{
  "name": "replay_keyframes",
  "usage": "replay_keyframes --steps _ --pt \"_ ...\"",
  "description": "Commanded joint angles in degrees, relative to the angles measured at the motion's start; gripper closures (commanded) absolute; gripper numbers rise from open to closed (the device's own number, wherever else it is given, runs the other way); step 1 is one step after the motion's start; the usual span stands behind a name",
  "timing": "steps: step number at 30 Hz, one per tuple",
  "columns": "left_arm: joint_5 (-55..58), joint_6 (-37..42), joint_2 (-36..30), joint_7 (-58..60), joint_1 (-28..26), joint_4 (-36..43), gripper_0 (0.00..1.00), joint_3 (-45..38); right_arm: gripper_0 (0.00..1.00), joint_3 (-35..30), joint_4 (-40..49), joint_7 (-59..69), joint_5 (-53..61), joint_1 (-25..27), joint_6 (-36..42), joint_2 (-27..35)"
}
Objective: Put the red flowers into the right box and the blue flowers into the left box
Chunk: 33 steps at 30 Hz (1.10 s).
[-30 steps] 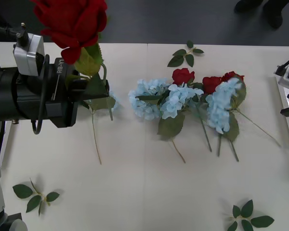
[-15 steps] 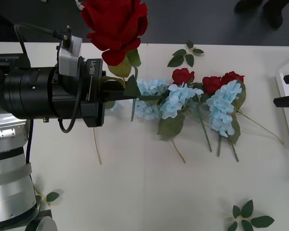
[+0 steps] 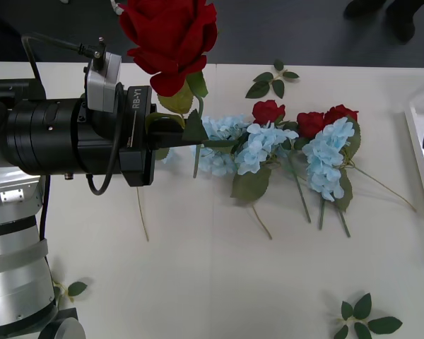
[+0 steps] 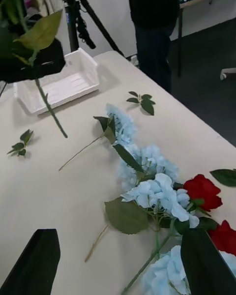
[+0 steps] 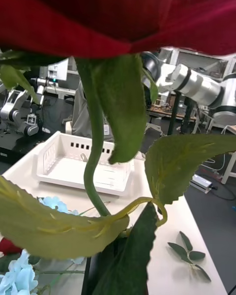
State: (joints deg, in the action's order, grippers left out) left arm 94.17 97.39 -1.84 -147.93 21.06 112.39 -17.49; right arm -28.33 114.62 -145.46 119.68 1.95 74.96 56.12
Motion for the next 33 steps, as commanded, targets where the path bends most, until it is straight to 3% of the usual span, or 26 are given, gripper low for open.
replay_keyframes --steps 1,9,19,28,33 --pt "0.1 0.0 -0.4 -1.7 1.4 1.3 1.0 0.7 0.27 4.2 5.5 -6.5 2.5 6.3 -6.8 1.5" --pt "0.1 0.0 -0.4 -1.7 1.4 1.3 1.0 0.7 0.27 21.6 10.5 -9.5 1.2 7.8 -27.2 0.8" --pt "0.1 0.0 -0.4 -1.7 1.4 1.3 1.0 0.7 0.27 51.3 11.1 -9.5 -2.5 -2.6 -53.3 -3.7" --pt "0.1 0.0 -0.4 -1.7 1.4 1.3 1.0 0.7 0.27 63.7 9.8 -9.5 -4.3 -11.0 -64.9 -11.2" --pt "0.1 0.0 -0.4 -1.7 1.4 1.3 1.0 0.7 0.27 67.8 7.1 -9.5 -4.4 -15.6 -66.3 -13.4"
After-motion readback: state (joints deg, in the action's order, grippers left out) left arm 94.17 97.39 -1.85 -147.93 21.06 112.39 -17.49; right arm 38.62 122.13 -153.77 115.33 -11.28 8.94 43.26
